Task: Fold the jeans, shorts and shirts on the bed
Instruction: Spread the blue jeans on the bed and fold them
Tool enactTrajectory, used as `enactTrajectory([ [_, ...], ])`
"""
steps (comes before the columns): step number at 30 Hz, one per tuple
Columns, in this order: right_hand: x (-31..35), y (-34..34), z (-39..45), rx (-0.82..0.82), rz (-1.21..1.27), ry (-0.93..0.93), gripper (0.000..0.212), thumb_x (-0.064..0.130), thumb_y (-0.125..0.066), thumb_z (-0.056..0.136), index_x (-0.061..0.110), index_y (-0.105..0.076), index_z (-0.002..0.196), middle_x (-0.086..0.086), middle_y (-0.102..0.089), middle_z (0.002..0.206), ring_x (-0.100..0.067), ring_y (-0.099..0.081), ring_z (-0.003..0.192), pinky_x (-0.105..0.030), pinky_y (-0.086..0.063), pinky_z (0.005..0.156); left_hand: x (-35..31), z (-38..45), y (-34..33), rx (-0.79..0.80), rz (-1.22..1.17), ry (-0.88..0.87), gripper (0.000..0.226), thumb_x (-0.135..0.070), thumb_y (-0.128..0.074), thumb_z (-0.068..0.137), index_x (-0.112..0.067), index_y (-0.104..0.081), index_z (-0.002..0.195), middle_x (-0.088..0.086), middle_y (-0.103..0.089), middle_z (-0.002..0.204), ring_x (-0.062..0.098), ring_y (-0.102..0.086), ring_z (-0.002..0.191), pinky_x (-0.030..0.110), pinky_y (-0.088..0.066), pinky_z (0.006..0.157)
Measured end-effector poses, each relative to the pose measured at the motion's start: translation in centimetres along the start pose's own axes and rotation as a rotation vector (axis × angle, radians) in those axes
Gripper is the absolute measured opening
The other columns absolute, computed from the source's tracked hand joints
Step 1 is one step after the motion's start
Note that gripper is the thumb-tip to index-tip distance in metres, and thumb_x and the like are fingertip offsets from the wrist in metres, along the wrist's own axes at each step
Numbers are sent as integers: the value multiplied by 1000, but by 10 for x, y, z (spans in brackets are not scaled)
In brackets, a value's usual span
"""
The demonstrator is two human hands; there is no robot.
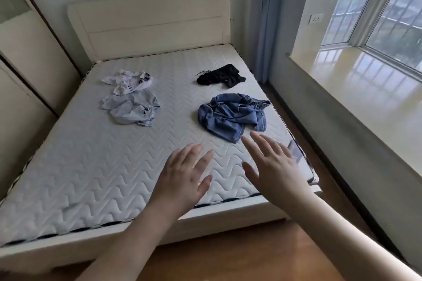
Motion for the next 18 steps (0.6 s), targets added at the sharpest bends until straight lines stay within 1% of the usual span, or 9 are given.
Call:
enactTrajectory([
  [2, -2, -13, 16, 16, 32, -7, 60, 47, -43, 98, 23, -32, 151, -2, -32, 157, -23, -31, 143, -41, -23, 117, 11, 9, -15, 33, -22, 19, 53, -44, -39, 92, -18, -58, 134, 10, -57, 135, 29, -53, 125, 44, -39, 107],
  [6, -6, -46, 54, 69, -16, -9, 61, 49, -41, 98, 26, -27, 153, -1, -27, 159, -21, -26, 146, -39, -19, 118, 38, 33, -53, 44, -27, 16, 53, -44, -39, 93, -18, -57, 136, 11, -55, 138, 30, -52, 128, 46, -38, 108],
  [9, -15, -59, 84, 91, -47, -44, 63, 50, -39, 99, 27, -22, 154, 0, -24, 160, -20, -22, 147, -38, -17, 119, 62, 61, -70, 19, -43, 14, 51, -41, -49, 91, -17, -56, 136, 12, -55, 137, 31, -51, 128, 47, -38, 108],
  [13, -33, -68, 116, 110, -58, -123, 63, 51, -35, 98, 28, -20, 155, 0, -23, 161, -19, -21, 148, -39, -18, 119, 78, 105, -93, 31, -130, -9, 54, -37, -64, 87, -18, -55, 137, 12, -55, 138, 31, -51, 128, 47, -38, 109],
  [16, -49, -72, 131, 123, -83, -181, 64, 53, -32, 98, 28, -19, 155, 1, -22, 161, -19, -21, 148, -38, -18, 119, 82, 136, -106, 37, -163, -55, 55, -36, -66, 87, -18, -55, 138, 13, -54, 139, 31, -50, 129, 46, -38, 109],
  [18, -60, -73, 139, 129, -90, -224, 63, 52, -36, 97, 27, -22, 154, 1, -25, 160, -20, -24, 147, -38, -20, 118, 82, 156, -111, 44, -168, -77, 55, -36, -65, 87, -18, -55, 138, 12, -54, 140, 31, -49, 130, 46, -37, 109],
])
Point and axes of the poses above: each hand's wrist, its own z-axis towards the middle knuckle, its own y-axis out of the back of the hand, x = y × z, the point moved 6 cm from there along z, towards the middle knuckle
